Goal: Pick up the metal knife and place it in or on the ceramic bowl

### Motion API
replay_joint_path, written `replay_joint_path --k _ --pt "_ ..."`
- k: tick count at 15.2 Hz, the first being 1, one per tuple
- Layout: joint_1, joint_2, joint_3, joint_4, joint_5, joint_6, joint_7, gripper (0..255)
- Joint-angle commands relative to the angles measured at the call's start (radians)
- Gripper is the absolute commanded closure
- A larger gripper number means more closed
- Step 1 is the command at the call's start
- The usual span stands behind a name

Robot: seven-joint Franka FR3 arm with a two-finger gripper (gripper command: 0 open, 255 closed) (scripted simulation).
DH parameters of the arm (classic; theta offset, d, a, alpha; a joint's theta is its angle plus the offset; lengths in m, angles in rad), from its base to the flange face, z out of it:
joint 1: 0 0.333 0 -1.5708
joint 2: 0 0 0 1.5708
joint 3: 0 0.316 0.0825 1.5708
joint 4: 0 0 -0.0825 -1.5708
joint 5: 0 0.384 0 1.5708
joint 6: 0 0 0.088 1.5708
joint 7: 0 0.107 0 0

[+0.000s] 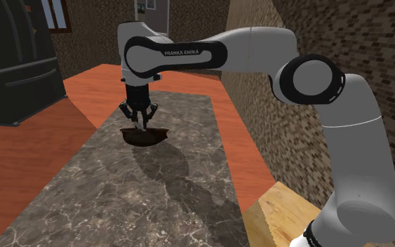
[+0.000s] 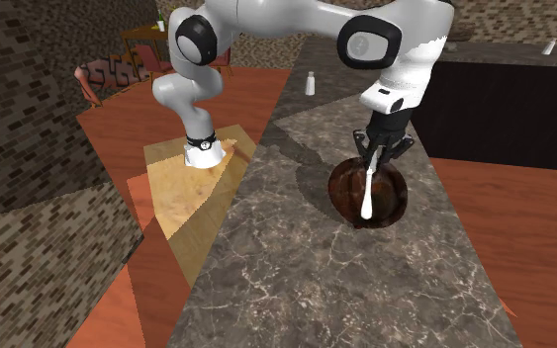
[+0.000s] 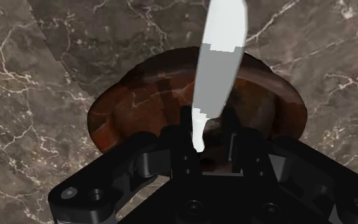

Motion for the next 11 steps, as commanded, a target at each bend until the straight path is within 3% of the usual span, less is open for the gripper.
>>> replay_joint_path --k 1,8,9,11 --pt "-0.007 0.002 -0.003 -0.03 -0.003 0.03 0.003 255" --pt "-0.007 0.002 -0.002 -0.03 -0.003 0.03 0.004 255" --pt "-0.006 0.003 -0.003 -0.028 -0.003 0.029 0.004 0" --pt "-0.006 0.003 -0.002 -0.028 -0.003 0.029 0.004 0"
